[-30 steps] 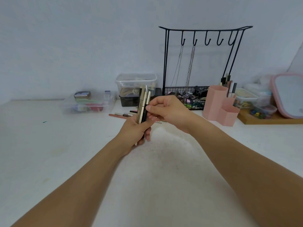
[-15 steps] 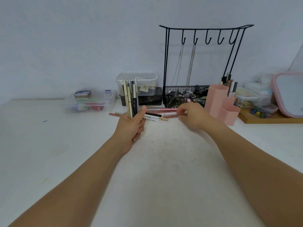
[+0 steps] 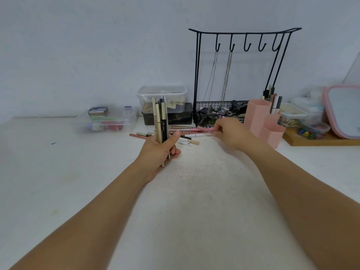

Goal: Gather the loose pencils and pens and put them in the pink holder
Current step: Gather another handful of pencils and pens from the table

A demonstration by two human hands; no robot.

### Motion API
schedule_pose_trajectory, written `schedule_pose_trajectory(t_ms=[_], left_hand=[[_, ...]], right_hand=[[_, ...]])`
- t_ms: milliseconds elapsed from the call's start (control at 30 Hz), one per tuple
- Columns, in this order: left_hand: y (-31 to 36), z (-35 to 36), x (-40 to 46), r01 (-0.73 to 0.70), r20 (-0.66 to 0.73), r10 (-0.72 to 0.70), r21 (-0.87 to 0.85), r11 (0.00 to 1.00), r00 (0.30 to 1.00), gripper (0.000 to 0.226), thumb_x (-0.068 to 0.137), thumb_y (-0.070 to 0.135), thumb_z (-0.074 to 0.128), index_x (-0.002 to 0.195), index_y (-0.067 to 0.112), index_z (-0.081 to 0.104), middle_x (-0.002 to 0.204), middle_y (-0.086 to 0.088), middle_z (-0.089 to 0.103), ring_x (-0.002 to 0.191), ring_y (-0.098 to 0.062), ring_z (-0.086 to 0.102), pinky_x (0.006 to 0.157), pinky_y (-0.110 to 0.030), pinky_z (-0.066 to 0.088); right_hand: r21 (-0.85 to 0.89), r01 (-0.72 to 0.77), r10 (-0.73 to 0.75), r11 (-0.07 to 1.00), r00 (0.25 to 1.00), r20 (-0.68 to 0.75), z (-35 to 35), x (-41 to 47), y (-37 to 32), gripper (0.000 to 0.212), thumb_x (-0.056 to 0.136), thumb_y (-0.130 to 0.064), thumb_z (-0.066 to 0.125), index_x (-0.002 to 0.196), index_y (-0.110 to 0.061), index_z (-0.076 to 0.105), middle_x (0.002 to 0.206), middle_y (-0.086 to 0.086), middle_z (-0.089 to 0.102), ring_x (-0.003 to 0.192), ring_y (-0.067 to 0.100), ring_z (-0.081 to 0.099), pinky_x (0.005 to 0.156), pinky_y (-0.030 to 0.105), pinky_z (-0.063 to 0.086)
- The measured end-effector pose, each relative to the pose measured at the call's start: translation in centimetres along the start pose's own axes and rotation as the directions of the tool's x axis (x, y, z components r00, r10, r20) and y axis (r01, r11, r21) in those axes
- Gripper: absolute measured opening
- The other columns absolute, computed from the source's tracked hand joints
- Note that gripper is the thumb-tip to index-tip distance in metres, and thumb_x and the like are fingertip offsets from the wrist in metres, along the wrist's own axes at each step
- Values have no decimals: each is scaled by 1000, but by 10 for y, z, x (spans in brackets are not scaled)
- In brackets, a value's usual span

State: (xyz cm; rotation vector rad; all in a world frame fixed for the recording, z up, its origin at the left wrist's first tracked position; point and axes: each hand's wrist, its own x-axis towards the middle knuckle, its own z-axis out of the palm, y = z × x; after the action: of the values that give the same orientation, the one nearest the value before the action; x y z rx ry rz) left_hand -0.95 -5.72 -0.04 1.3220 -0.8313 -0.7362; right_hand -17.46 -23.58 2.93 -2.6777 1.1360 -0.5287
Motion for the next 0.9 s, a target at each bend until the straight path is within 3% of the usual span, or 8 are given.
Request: schedule_pose_trajectory(t_ms=[100, 167, 233, 300, 400, 567, 733, 900], left_hand=[[-1, 0, -1, -13, 5, 13, 100, 995, 1000, 34, 87, 39, 76, 82, 9, 62, 61, 0, 65, 77, -24, 73, 87, -41, 57], [0, 0, -4, -43, 18, 40, 201, 979, 999, 31, 88, 38, 76, 78, 10, 66, 66, 0, 71, 83, -28, 74, 87, -37, 57], [1, 2, -6, -62, 37, 55, 245, 967, 998, 32, 90, 38, 74, 81, 9, 66, 68, -1, 71, 82, -24, 75, 82, -30, 58], [1, 3, -6, -45, 50, 36, 184, 982, 998, 33, 92, 38, 70, 88, 5, 66, 61, -2, 65, 72, -21, 74, 81, -33, 59], [3, 2, -6, -25, 59, 21, 81, 996, 998, 35, 95, 38, 66, 92, 3, 64, 53, -2, 53, 59, -20, 64, 65, -34, 57], [10, -1, -7, 58, 26, -56, -104, 993, 998, 38, 95, 44, 63, 81, 10, 57, 61, -3, 50, 58, -17, 60, 59, -33, 55], [13, -1, -11, 66, 28, -64, -69, 995, 998, 46, 95, 52, 59, 92, 7, 70, 71, -8, 60, 65, -17, 66, 51, -33, 54], [16, 1, -14, 98, 81, -88, -130, 987, 993, 56, 96, 59, 52, 93, 6, 70, 69, -10, 62, 74, -22, 71, 60, -41, 59]], right_hand=[[179, 52, -37, 982, 996, -84, -18, -5, -25, 9, 97, -17, 63, 91, -10, 65, 86, 3, 63, 77, 17, 55, 62, 26, 41], [399, 59, -33, 915, 997, -70, -28, -12, -44, 6, 98, -16, 62, 94, -12, 66, 83, 4, 67, 71, 12, 60, 61, 21, 46], [629, 30, -43, 776, 999, 6, -34, -18, -59, 5, 98, -13, 61, 96, -11, 65, 81, 5, 70, 65, 9, 64, 59, 19, 51], [791, -2, -83, 611, 994, 67, -37, -22, -70, 5, 99, -9, 60, 98, -6, 65, 79, 7, 71, 66, 13, 67, 60, 20, 56], [892, -41, -124, 451, 986, 108, -34, -24, -81, 5, 98, -5, 60, 95, -3, 64, 81, 15, 72, 69, 21, 70, 68, 26, 62], [885, -28, -134, 465, 986, 101, -28, -26, -88, 6, 96, -3, 62, 93, -3, 66, 83, 18, 73, 69, 20, 71, 64, 24, 60], [892, -11, -197, 451, 974, 112, -19, -30, -95, 12, 94, -1, 65, 101, 9, 65, 83, 23, 71, 67, 20, 69, 67, 25, 62], [851, 43, -198, 523, 978, 72, -11, -32, -97, 11, 92, -5, 69, 99, 4, 69, 81, 20, 72, 67, 15, 67, 62, 22, 59]])
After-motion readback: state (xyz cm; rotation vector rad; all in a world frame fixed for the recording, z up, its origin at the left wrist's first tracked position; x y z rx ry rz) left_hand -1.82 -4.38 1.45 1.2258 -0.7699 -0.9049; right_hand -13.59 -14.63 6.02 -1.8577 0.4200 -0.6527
